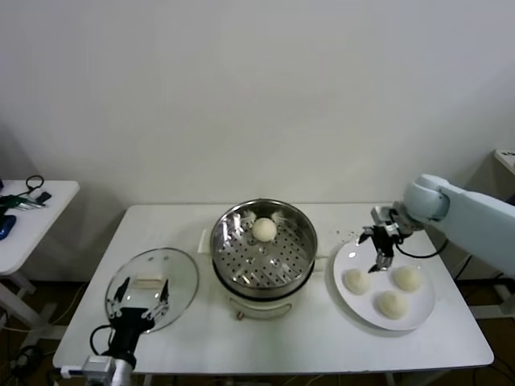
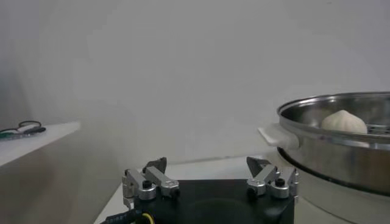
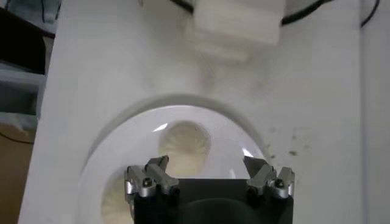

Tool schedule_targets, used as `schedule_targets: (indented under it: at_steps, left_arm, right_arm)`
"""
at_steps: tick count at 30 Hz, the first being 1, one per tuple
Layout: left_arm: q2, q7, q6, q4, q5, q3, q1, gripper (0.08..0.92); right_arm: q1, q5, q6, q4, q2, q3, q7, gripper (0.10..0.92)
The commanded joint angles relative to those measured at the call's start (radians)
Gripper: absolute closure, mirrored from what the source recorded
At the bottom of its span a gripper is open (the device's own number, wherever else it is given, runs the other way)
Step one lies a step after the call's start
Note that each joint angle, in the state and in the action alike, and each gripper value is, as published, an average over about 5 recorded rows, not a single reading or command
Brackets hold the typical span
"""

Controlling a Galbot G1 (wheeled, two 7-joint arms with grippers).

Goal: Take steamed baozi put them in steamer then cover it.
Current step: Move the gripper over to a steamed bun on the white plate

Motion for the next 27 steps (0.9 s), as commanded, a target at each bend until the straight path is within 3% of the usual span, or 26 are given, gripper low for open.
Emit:
schedule_targets:
  at_steps: [1,23,27]
  left_arm:
    - [-0.001,0.0,0.001,0.003,0.001,-0.001,0.001,0.177]
    - [-0.003,0.0,-0.008,0.017,0.005,-0.002,0.012,0.177]
    - [-0.006,0.0,-0.008,0.018,0.005,0.001,0.012,0.177]
  right_arm:
    - [-0.145,-0.041,-0.032,-0.035,-0.009,0.066,0.004,0.203]
    - [-0.162,-0.063,-0.003,-0.19,0.152,0.08,0.017,0.207]
    - [-0.16,-0.062,0.002,-0.196,0.151,0.077,0.015,0.265]
